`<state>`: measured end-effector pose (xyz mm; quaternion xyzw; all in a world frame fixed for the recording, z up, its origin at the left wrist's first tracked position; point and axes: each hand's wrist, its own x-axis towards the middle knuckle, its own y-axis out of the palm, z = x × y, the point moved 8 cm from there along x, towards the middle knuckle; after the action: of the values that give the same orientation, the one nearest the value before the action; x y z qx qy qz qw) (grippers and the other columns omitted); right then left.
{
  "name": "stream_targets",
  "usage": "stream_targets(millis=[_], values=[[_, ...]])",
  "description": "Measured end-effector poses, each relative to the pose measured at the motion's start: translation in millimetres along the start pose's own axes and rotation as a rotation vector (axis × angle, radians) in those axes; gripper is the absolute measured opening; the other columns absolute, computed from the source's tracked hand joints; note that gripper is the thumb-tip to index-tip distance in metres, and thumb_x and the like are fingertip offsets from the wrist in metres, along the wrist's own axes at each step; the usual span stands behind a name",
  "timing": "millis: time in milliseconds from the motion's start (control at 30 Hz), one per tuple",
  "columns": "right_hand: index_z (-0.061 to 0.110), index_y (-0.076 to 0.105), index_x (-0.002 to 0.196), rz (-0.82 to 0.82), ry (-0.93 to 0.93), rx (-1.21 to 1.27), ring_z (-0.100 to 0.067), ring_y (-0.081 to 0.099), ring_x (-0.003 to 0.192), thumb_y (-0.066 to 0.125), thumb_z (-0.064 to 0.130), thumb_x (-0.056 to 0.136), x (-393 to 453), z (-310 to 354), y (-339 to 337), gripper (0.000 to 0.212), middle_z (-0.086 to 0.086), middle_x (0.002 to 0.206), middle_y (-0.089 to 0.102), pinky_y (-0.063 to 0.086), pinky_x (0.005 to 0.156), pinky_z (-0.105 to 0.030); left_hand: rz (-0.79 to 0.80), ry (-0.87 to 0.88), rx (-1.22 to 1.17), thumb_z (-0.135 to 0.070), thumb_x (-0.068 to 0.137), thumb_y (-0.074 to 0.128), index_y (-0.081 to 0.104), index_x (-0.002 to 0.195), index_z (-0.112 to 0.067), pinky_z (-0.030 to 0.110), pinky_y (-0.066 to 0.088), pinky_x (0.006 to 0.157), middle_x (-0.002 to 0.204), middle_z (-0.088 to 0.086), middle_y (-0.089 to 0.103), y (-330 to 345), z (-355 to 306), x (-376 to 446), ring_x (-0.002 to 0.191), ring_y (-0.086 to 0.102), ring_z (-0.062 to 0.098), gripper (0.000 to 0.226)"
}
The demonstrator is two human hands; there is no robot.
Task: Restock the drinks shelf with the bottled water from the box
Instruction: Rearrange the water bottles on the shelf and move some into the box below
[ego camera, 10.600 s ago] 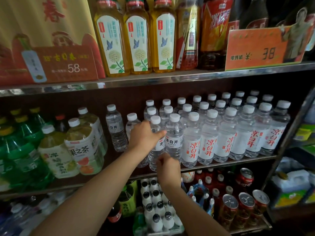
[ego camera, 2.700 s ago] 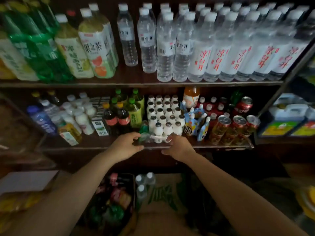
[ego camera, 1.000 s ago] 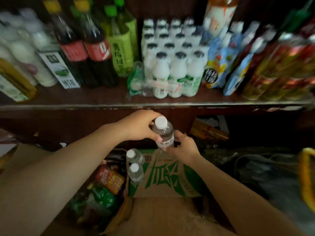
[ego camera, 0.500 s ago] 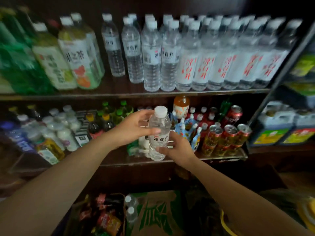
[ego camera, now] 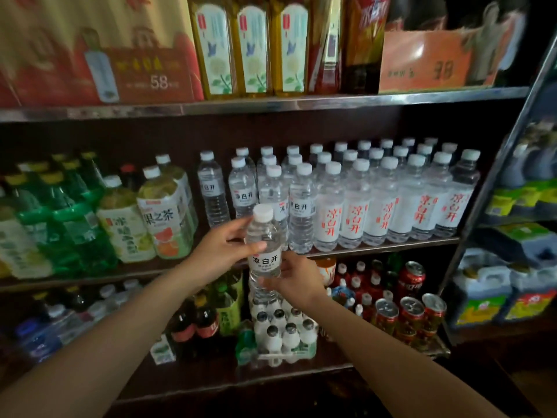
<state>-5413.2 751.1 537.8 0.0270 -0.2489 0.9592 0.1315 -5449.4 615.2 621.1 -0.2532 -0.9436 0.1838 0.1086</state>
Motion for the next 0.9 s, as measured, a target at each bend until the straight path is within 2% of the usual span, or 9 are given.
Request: stream_targets(millis=[100, 233, 300, 400, 467, 633, 700, 767, 900], values=[[0.014, 0.065, 0.112, -0.025, 0.002, -0.021, -0.011, 0.065, 0.091, 0.085, 0.026, 0.067, 29.3, 22.3, 7.1, 0.05, 0.003, 0.102, 0.07, 0.055, 0.083, -0.029, 0.004, 0.012, 0.026, -0.022, 0.081, 0.071, 0.045, 0.139, -0.023, 0.019, 0.048, 0.091, 0.123, -0.006, 0.062, -25.2, -2.1, 22.0, 0.095, 0.062, -0.008, 0.064], [0.013, 0.067, 0.107, -0.098, 0.024, -0.05, -0.012, 0.066, 0.089, 0.086, 0.028, 0.066, 63.5, 34.8, 20.2, 0.047, 0.003, 0.098, 0.072, 0.055, 0.081, -0.03, 0.024, -0.001, 0.025, -0.02, 0.082, 0.071, 0.04, 0.143, -0.02, 0.029, 0.046, 0.1, 0.13, -0.001, 0.058, -48.1, 5.4, 52.1, 0.114, 0.059, 0.01, 0.068], [0.013, 0.067, 0.103, -0.131, 0.058, -0.069, -0.011, 0.066, 0.085, 0.084, 0.028, 0.067, 73.0, 32.3, 24.3, 0.042, 0.005, 0.093, 0.07, 0.054, 0.075, -0.026, 0.039, -0.017, 0.014, -0.019, 0.082, 0.072, 0.039, 0.144, -0.02, 0.033, 0.045, 0.103, 0.131, 0.0, 0.057, -52.1, 13.9, 63.6, 0.116, 0.058, 0.012, 0.07], [0.01, 0.065, 0.1, -0.172, 0.099, -0.065, -0.005, 0.058, 0.074, 0.082, 0.023, 0.071, 79.8, 26.8, 23.9, 0.037, 0.01, 0.083, 0.063, 0.043, 0.062, -0.015, 0.046, -0.02, 0.006, -0.02, 0.084, 0.069, 0.037, 0.144, -0.023, 0.032, 0.044, 0.104, 0.132, -0.002, 0.055, -51.7, 23.8, 75.1, 0.114, 0.059, 0.01, 0.068], [0.012, 0.063, 0.102, -0.181, 0.088, -0.091, -0.005, 0.055, 0.072, 0.081, 0.023, 0.073, 83.2, 28.3, 22.7, 0.037, 0.009, 0.084, 0.061, 0.038, 0.058, -0.013, 0.034, -0.005, 0.019, -0.022, 0.086, 0.067, 0.036, 0.144, -0.025, 0.03, 0.043, 0.102, 0.127, -0.005, 0.055, -52.4, 25.1, 82.2, 0.114, 0.057, 0.01, 0.066], [0.011, 0.058, 0.093, -0.213, 0.094, -0.184, -0.014, 0.057, 0.072, 0.078, 0.023, 0.077, 87.3, 32.3, 21.6, 0.028, 0.001, 0.08, 0.06, 0.042, 0.056, -0.021, -0.019, 0.014, 0.081, -0.019, 0.086, 0.068, 0.04, 0.141, -0.022, 0.036, 0.047, 0.1, 0.115, -0.005, 0.061, -60.3, 28.7, 97.2, 0.103, 0.06, 0.006, 0.062], [0.008, 0.058, 0.083, -0.236, 0.083, -0.231, -0.019, 0.06, 0.07, 0.074, 0.02, 0.08, 89.2, 31.5, 20.0, 0.02, -0.005, 0.076, 0.064, 0.049, 0.061, -0.03, -0.055, 0.01, 0.116, -0.019, 0.085, 0.069, 0.041, 0.142, -0.023, 0.042, 0.049, 0.098, 0.121, 0.001, 0.062, -66.3, 34.2, 102.3, 0.102, 0.063, 0.014, 0.064], [0.008, 0.061, 0.08, -0.247, 0.066, -0.269, -0.021, 0.061, 0.069, 0.07, 0.02, 0.083, 91.3, 30.9, 20.3, 0.016, -0.007, 0.075, 0.065, 0.051, 0.064, -0.032, -0.08, -0.002, 0.089, -0.019, 0.085, 0.069, 0.041, 0.142, -0.024, 0.046, 0.049, 0.098, 0.122, 0.003, 0.061, -70.9, 39.2, 104.5, 0.104, 0.064, 0.019, 0.063], [0.005, 0.064, 0.08, -0.254, -0.009, -0.345, -0.024, 0.063, 0.071, 0.064, 0.016, 0.086, 93.8, 38.3, 29.6, 0.012, -0.008, 0.075, 0.067, 0.053, 0.067, -0.036, -0.08, -0.004, 0.078, -0.017, 0.085, 0.069, 0.04, 0.142, -0.025, 0.044, 0.05, 0.097, 0.121, -0.001, 0.058, -69.4, 41.3, 108.9, 0.102, 0.064, 0.018, 0.064]])
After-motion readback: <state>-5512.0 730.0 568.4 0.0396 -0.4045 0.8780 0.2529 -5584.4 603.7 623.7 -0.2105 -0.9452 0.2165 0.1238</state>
